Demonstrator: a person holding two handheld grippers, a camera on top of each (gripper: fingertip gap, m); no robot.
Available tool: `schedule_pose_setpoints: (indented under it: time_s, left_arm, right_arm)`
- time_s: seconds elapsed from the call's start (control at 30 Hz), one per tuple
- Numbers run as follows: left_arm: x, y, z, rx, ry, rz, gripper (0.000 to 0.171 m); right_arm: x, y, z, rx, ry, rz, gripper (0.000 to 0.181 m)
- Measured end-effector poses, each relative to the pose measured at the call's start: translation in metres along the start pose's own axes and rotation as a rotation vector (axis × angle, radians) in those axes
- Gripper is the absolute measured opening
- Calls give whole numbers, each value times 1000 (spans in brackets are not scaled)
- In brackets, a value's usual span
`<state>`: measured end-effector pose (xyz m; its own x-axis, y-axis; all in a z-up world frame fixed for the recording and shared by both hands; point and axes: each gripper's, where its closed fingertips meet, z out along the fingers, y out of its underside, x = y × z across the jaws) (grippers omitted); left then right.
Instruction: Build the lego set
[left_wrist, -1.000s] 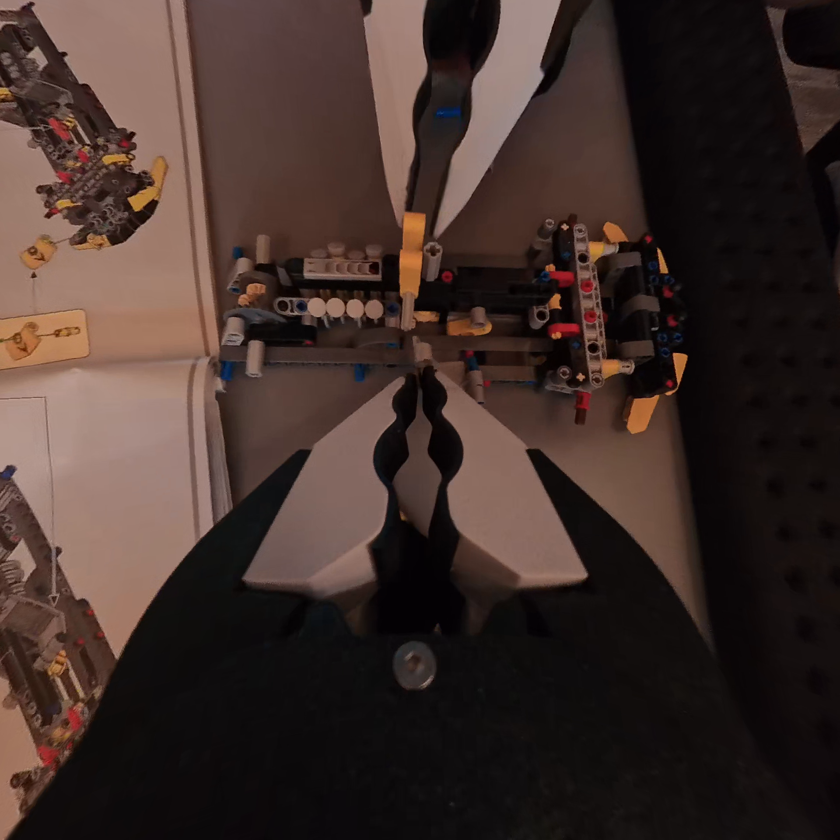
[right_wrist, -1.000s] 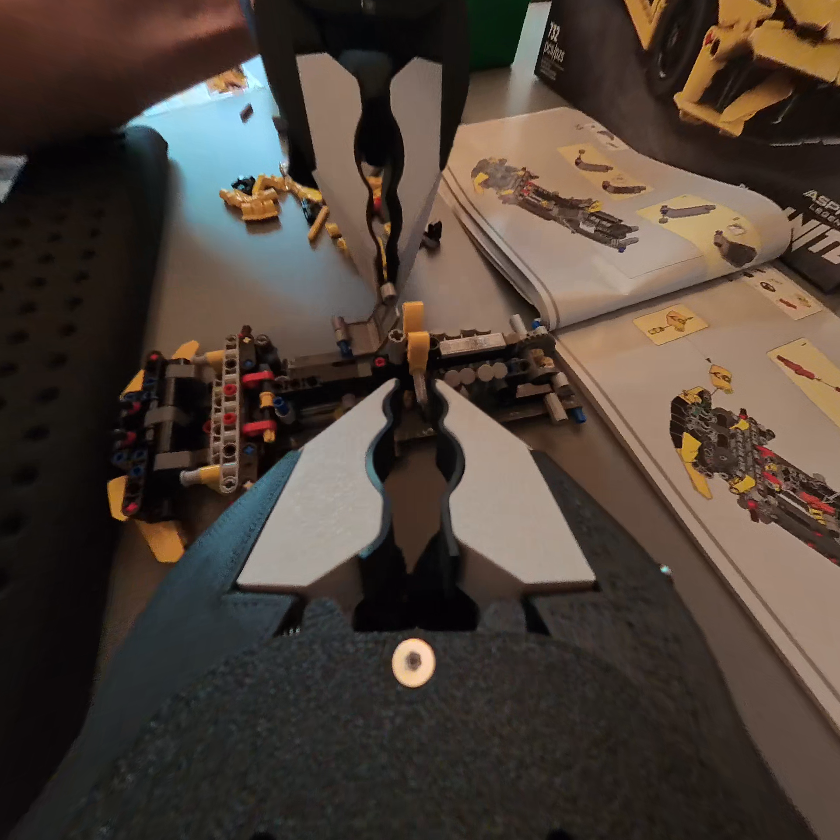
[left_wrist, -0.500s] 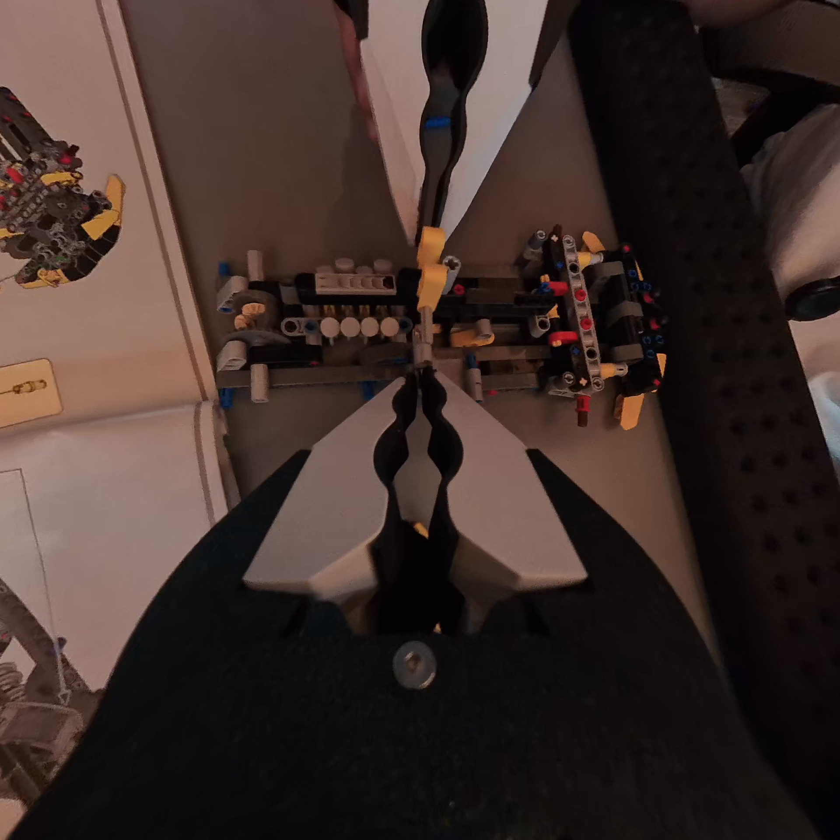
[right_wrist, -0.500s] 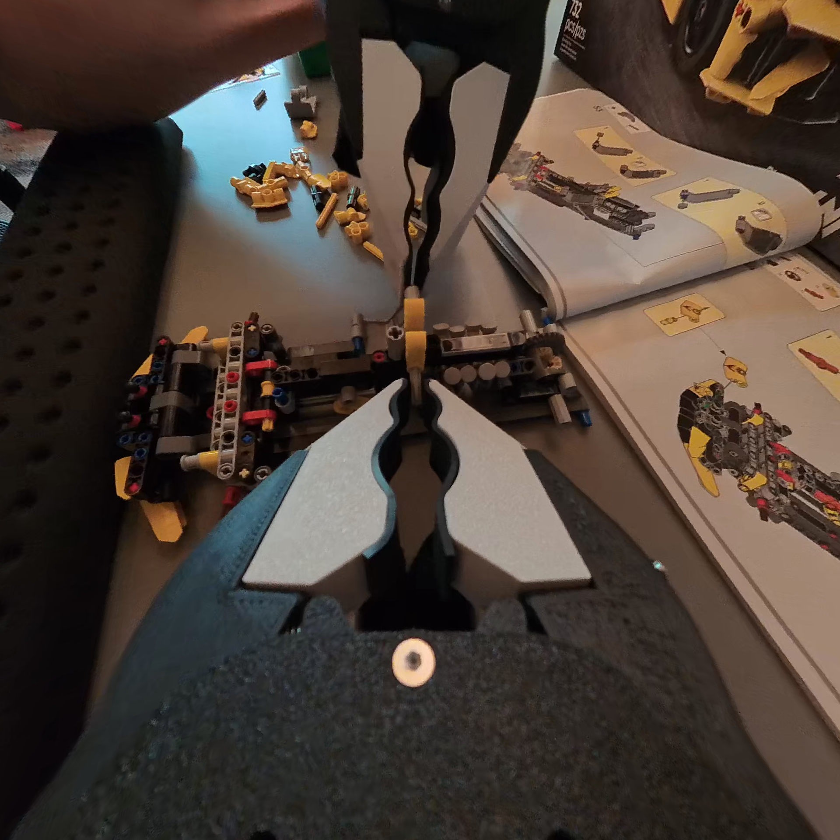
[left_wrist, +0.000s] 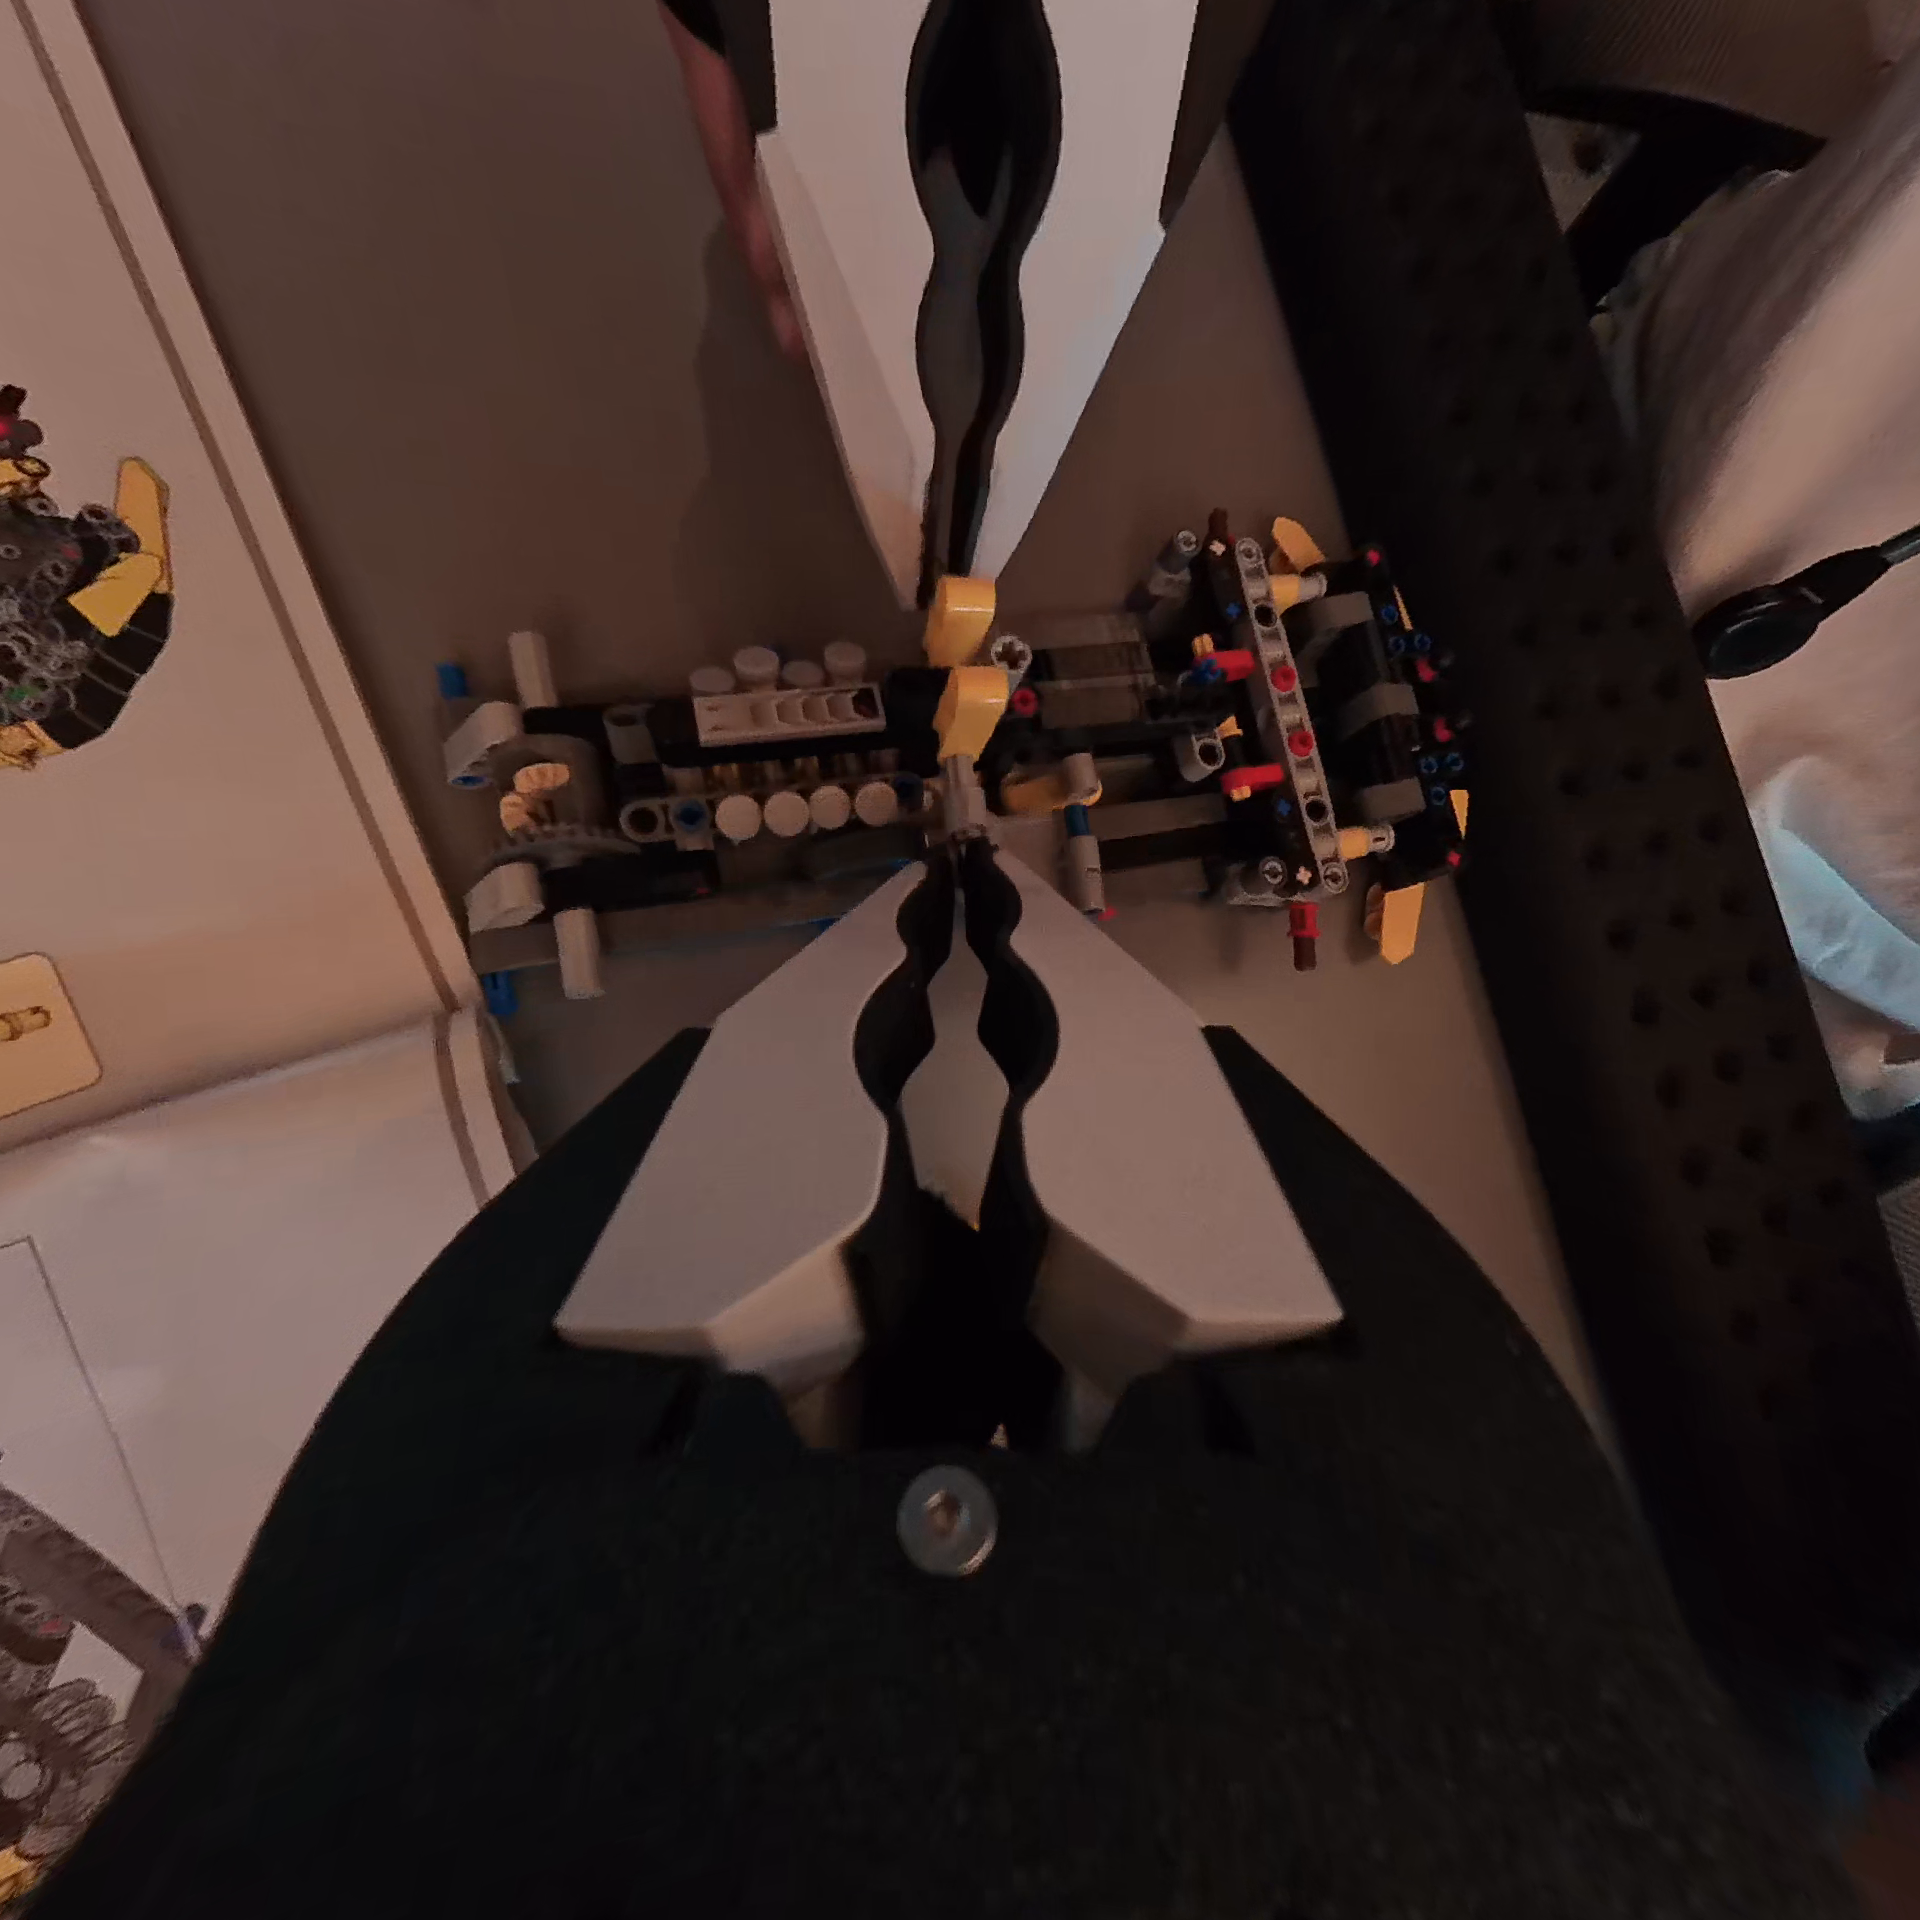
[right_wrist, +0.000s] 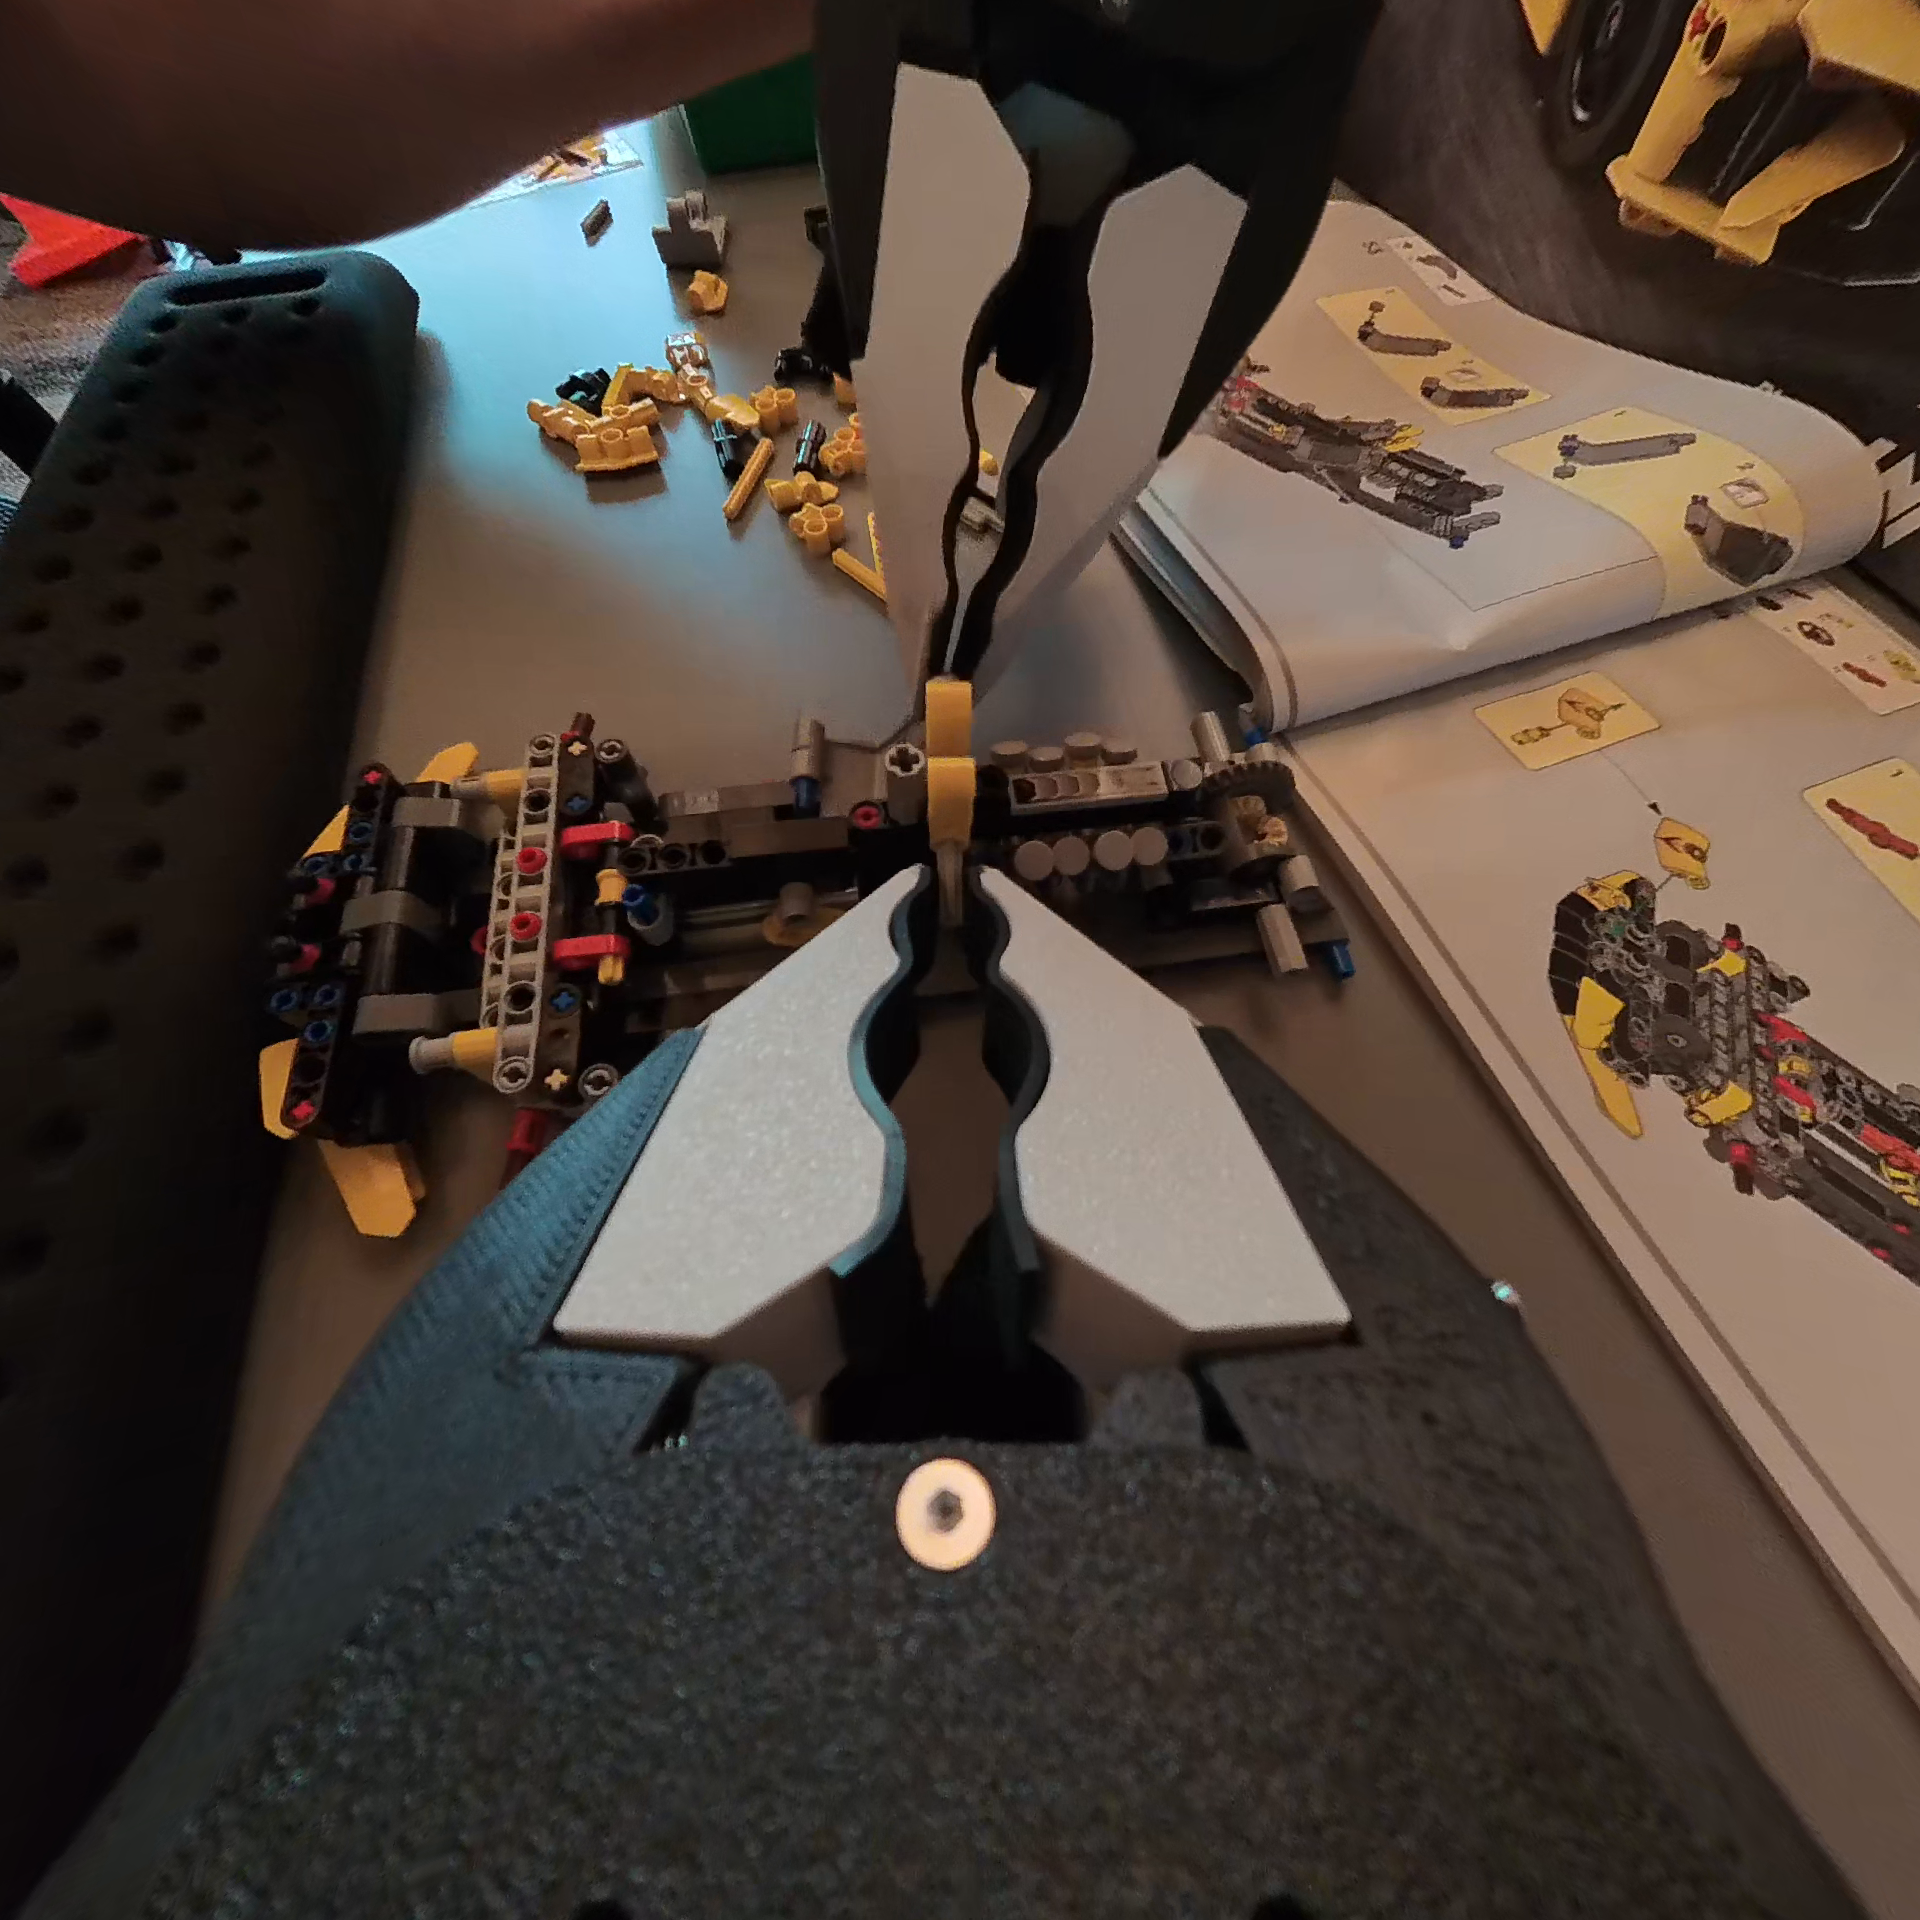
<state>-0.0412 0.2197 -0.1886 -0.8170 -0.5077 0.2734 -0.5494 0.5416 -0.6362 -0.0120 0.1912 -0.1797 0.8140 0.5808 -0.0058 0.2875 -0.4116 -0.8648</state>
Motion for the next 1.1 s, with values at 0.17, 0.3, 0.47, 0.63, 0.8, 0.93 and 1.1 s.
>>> schedule_pose_setpoints:
  time_s: [0.17,0.3,0.47,0.63,0.8,0.93,1.1]
  left_arm:
    - [-1,-1,1,19,-32,-9,0]
    - [0,0,2,65,-81,-45,5]
    - [4,13,9,108,-123,-73,16]
    - [6,11,15,115,-118,-75,9]
    - [11,14,16,122,-139,-94,14]
    - [11,14,20,149,-177,-100,12]
    - [12,14,20,177,-187,-111,12]
  right_arm:
    - [0,1,-1,2,2,4,4]
    - [0,1,-1,6,4,21,4]
    - [2,3,-7,-2,34,17,9]
    - [-9,9,-14,-40,9,26,9]
    - [-36,17,-3,-92,-90,-10,15]
    - [-34,20,9,-123,-57,-76,16]
    - [-36,22,20,-143,-51,-129,13]
